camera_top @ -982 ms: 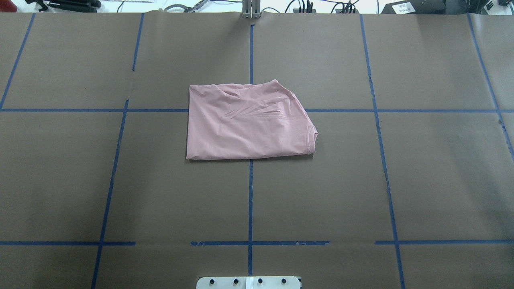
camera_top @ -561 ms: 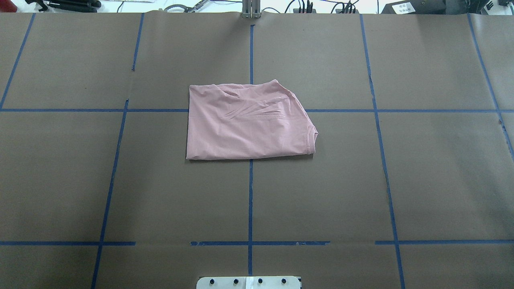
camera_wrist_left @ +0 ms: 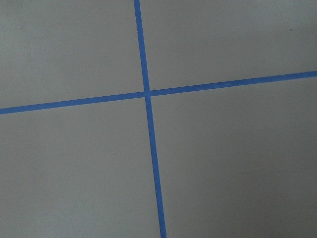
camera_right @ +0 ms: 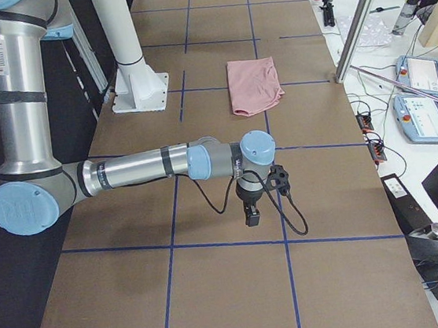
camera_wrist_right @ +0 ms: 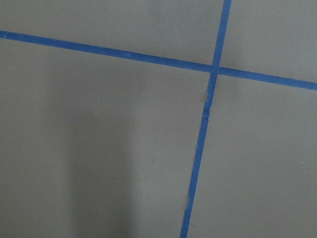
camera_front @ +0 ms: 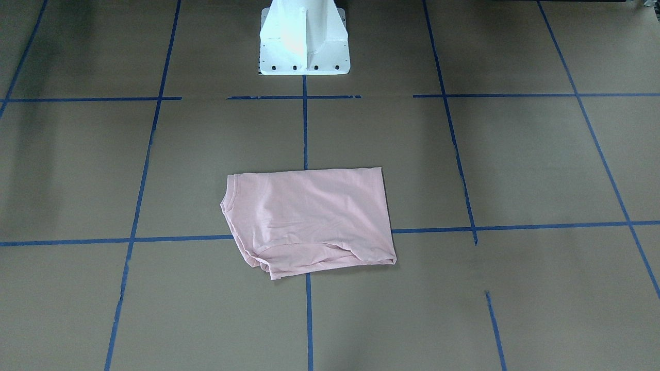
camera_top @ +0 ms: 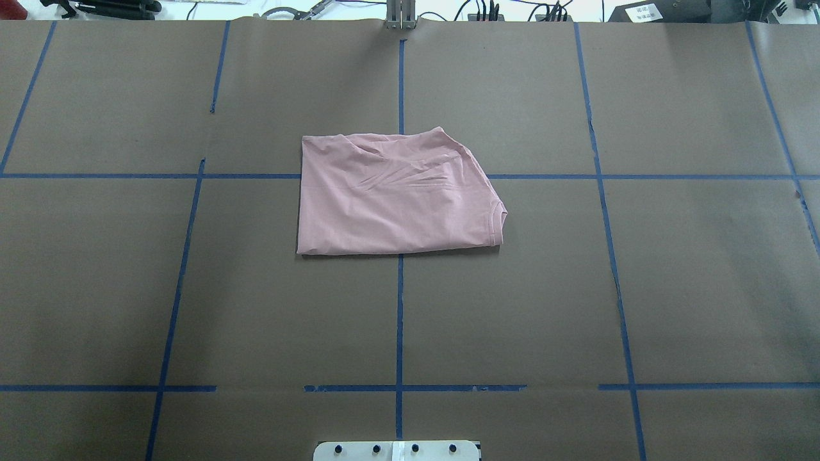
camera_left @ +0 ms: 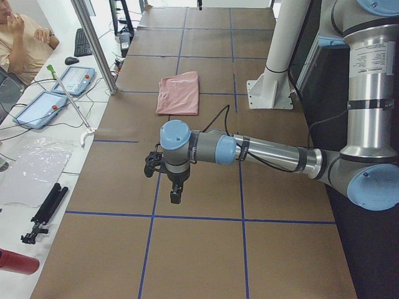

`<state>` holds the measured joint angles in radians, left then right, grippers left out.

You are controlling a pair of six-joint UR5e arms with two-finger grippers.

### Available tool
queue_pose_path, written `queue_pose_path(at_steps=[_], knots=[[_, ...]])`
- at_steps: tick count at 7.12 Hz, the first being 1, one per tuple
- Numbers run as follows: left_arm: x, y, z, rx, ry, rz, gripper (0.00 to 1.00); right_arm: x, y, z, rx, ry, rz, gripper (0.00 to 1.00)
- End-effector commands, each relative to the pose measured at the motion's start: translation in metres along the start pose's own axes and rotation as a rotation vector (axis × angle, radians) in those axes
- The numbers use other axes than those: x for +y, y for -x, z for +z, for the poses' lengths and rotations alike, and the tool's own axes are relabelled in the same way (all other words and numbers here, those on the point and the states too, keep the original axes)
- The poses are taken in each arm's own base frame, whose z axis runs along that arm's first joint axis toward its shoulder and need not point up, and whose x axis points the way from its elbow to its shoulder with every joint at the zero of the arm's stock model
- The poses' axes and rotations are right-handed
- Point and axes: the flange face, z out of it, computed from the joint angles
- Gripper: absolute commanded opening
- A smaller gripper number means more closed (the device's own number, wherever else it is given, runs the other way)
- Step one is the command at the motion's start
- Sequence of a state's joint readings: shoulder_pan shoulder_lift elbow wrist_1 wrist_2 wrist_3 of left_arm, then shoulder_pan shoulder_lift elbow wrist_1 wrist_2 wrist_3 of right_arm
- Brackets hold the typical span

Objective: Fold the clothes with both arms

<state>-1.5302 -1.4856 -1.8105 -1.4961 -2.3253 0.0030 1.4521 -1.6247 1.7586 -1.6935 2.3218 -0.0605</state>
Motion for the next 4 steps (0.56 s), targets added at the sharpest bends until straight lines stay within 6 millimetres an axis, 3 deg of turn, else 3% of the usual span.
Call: queue_pose_path(at_steps=[1, 2, 4], knots=[[0.007, 0.027, 0.028, 0.000, 0.055, -0.057, 1.00, -0.002, 0.002, 0.000, 0.002, 0.001, -0.006, 1.00], [0.006, 0.034, 0.037, 0.017, 0.070, -0.068, 1.00, -0.002, -0.001, 0.006, 0.005, 0.011, -0.004, 1.00], [0.005, 0.031, 0.037, 0.052, 0.068, -0.075, 1.00, -0.007, -0.006, 0.014, 0.005, 0.029, 0.004, 1.00]])
